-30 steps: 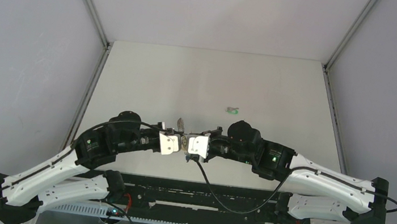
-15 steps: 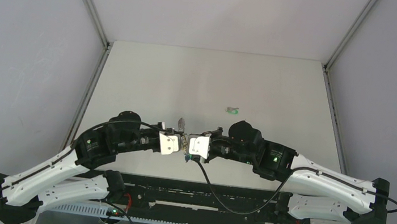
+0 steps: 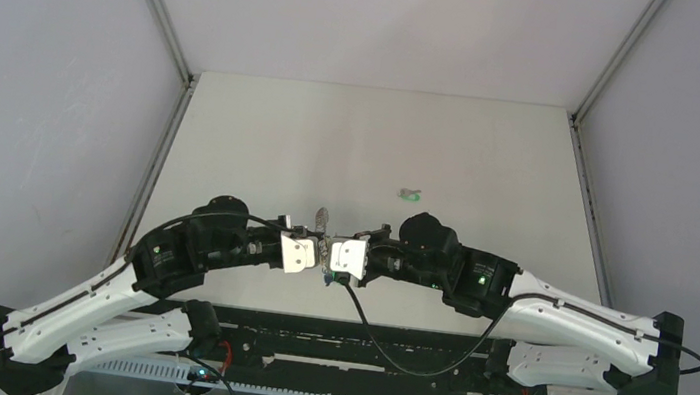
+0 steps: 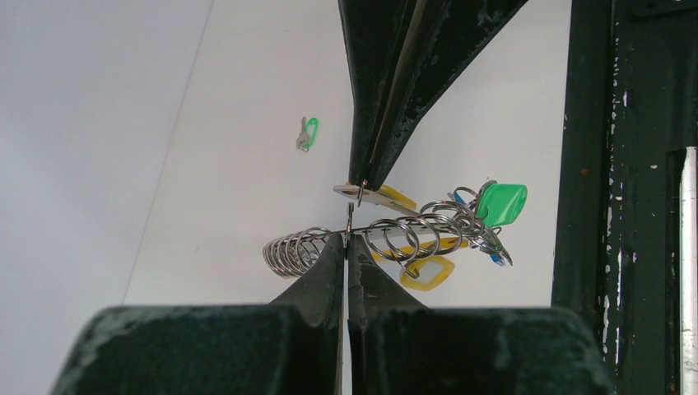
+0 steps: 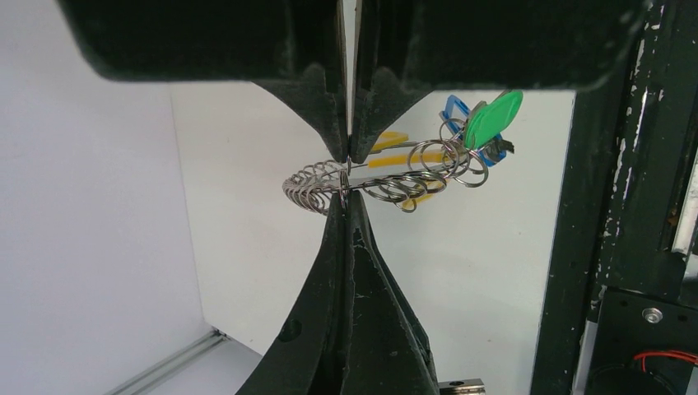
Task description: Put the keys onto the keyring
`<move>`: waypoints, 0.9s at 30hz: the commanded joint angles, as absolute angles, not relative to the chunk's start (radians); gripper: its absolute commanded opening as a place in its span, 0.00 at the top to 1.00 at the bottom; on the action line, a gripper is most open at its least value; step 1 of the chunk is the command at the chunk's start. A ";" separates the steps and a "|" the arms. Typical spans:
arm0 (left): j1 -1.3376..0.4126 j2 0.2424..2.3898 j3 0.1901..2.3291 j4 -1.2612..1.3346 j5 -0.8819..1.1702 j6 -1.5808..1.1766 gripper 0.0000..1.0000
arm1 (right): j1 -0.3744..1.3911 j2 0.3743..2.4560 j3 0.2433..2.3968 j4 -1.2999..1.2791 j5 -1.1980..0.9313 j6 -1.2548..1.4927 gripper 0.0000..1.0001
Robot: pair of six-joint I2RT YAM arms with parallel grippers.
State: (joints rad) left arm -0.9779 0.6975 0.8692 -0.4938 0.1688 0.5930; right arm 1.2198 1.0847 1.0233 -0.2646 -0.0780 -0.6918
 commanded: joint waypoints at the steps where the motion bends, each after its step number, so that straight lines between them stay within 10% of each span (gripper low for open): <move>1: -0.982 0.682 0.850 -0.423 0.191 0.581 1.00 | 1.230 1.087 1.038 -0.219 -0.054 -0.672 1.00; 27: -0.981 0.688 0.848 -0.421 0.174 0.580 1.00 | 1.230 1.062 1.037 -0.225 -0.055 -0.664 1.00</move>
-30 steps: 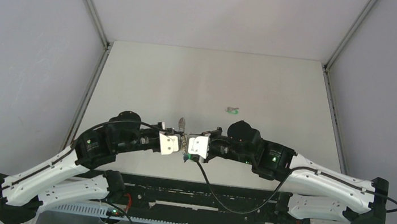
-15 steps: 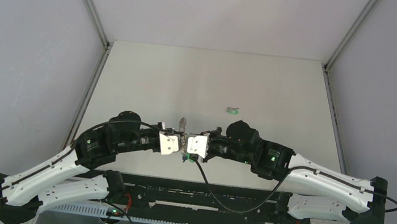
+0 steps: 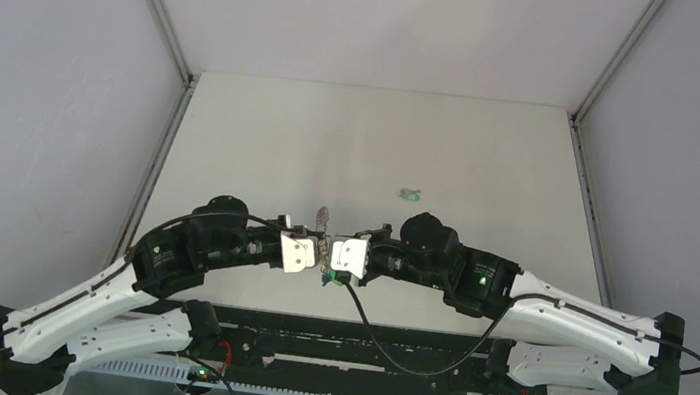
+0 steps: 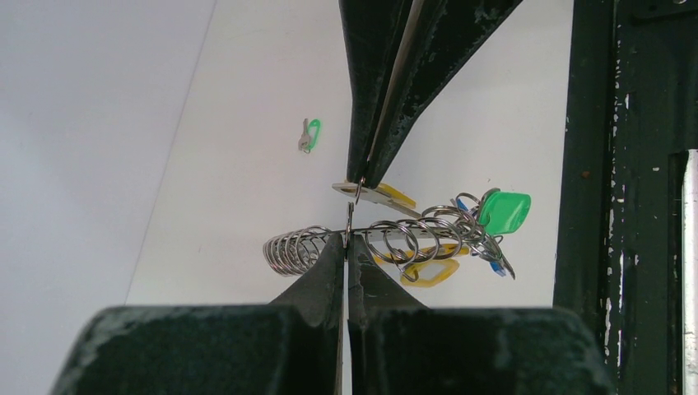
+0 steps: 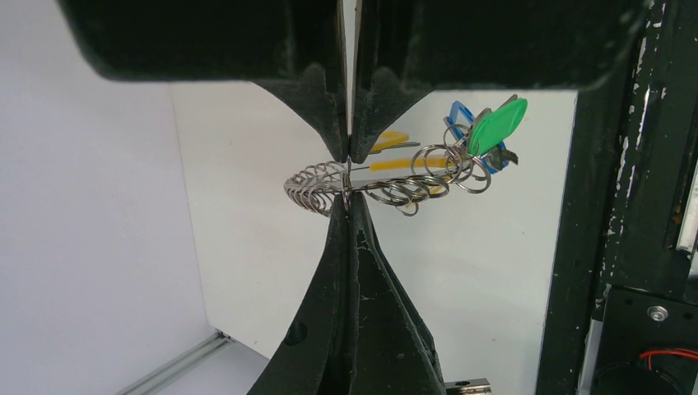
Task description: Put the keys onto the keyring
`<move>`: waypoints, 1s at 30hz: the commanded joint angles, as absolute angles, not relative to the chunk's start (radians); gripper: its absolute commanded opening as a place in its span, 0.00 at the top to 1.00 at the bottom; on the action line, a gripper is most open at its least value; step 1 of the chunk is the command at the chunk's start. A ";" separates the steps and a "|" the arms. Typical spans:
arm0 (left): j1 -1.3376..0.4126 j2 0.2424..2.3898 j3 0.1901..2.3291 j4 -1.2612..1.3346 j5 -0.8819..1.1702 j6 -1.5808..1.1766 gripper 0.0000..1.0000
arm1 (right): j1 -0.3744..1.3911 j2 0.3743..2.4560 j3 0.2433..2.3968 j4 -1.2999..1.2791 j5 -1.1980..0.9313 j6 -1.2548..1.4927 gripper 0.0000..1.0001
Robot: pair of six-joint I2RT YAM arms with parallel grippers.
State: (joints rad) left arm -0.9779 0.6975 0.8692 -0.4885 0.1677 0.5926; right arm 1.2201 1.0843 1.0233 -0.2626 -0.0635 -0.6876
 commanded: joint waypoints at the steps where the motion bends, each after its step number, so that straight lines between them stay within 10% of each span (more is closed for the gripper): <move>1: -0.980 0.690 0.848 -0.421 0.171 0.580 1.00 | 1.230 1.059 1.035 -0.224 -0.055 -0.663 1.00; 30: -0.981 0.688 0.850 -0.420 0.188 0.581 1.00 | 1.231 1.081 1.035 -0.221 -0.064 -0.664 1.00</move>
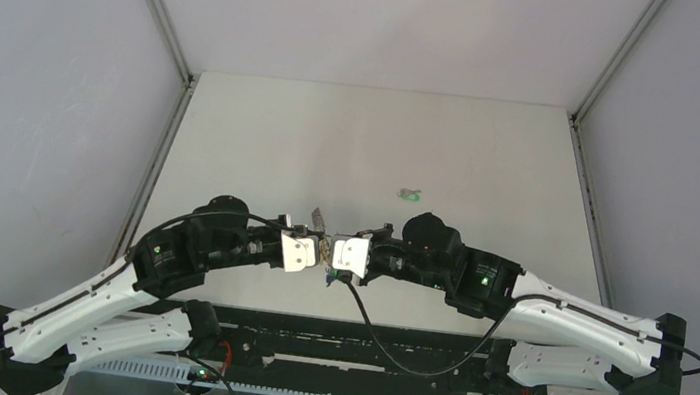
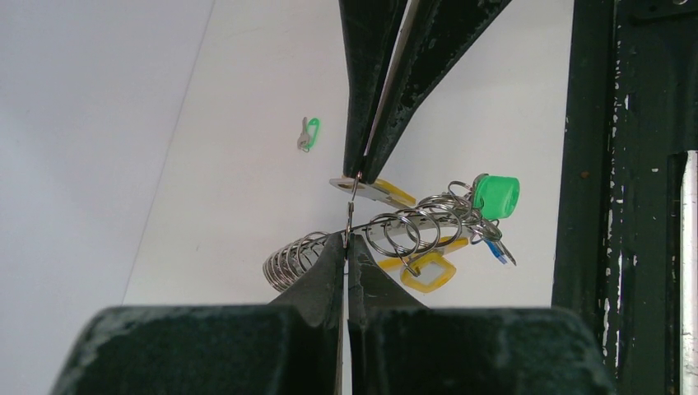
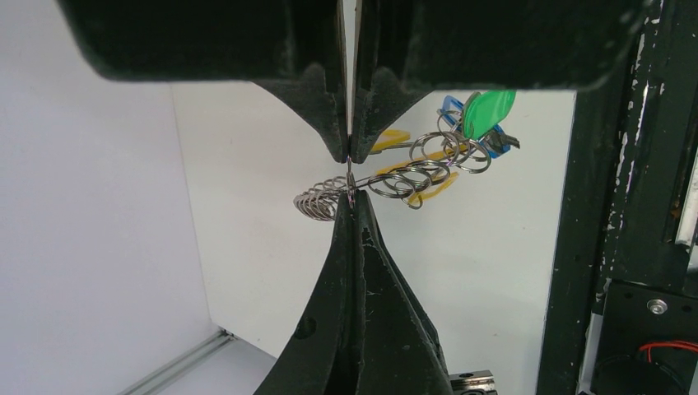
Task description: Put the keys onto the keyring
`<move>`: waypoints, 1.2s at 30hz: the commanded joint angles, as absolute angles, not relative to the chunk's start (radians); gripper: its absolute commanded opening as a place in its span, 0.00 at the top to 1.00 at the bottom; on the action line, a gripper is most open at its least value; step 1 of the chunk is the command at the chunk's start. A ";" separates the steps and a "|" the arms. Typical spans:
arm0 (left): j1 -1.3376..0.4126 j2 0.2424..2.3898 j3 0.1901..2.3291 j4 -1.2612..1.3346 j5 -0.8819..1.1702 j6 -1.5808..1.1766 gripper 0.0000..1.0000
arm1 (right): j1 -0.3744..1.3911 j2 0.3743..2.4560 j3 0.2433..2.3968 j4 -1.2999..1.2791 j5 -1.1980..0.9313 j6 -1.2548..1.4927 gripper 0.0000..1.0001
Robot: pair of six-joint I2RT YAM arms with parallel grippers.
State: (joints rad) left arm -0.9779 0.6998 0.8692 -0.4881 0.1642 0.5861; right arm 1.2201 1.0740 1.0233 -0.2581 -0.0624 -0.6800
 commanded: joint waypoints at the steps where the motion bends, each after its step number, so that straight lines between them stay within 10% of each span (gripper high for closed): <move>1: -0.982 0.687 0.850 -0.420 0.188 0.580 1.00 | 1.230 1.082 1.035 -0.221 -0.065 -0.663 1.00; 36: -0.982 0.690 0.862 -0.430 0.274 0.593 1.00 | 1.183 1.103 1.066 -0.253 -0.208 -0.638 1.00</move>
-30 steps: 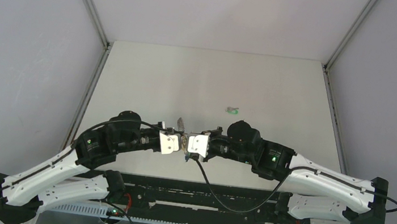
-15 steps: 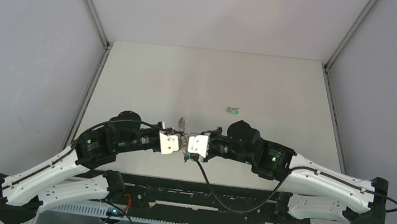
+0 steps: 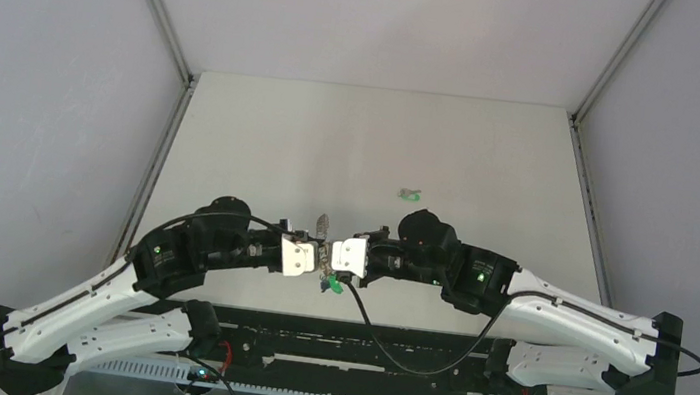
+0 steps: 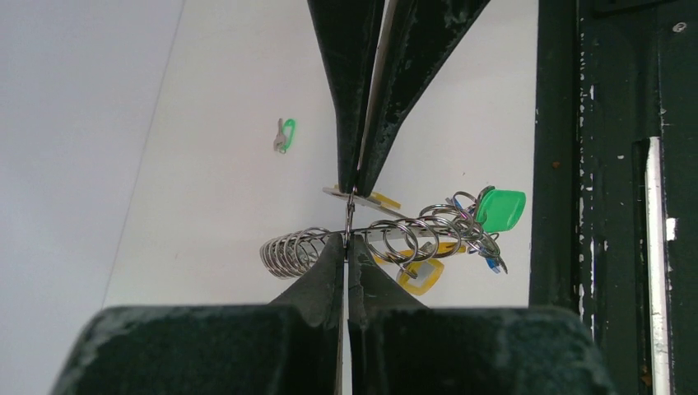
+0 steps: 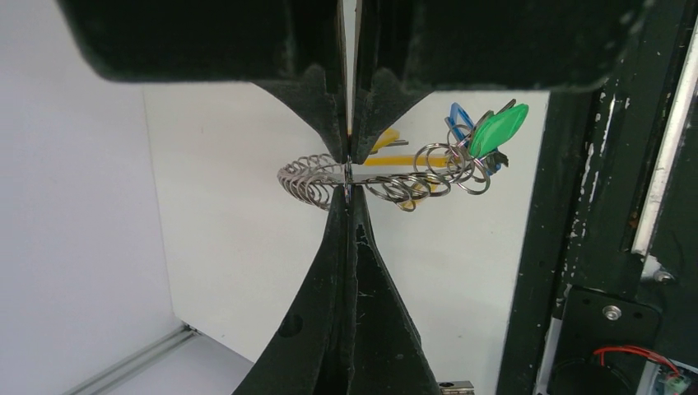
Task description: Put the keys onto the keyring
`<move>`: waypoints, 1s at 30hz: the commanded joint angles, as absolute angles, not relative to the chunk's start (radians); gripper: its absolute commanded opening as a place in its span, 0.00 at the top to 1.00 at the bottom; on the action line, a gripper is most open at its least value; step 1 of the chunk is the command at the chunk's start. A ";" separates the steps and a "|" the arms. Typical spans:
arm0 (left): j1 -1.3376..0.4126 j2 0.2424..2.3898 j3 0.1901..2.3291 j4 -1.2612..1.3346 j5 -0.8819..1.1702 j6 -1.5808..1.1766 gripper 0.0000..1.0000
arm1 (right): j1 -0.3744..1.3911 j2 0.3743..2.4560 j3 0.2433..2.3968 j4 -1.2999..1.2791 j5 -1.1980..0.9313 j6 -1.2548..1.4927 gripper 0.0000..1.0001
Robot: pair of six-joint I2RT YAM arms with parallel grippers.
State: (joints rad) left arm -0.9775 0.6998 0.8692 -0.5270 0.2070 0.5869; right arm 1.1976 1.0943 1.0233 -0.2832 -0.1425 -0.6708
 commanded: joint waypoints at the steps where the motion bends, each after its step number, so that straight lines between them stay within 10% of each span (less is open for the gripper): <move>1: -0.982 0.689 0.860 -0.428 0.276 0.591 1.00 | 1.182 1.104 1.068 -0.254 -0.213 -0.636 1.00; 17: -0.982 0.689 0.851 -0.413 0.257 0.571 1.00 | 1.172 1.093 1.072 -0.247 -0.244 -0.620 1.00; 22: -0.981 0.680 0.841 -0.403 0.237 0.565 1.00 | 1.173 1.031 1.033 -0.217 -0.249 -0.609 0.77; 30: -0.980 0.674 0.837 -0.396 0.242 0.561 1.00 | 1.157 0.999 0.987 -0.205 -0.212 -0.592 0.74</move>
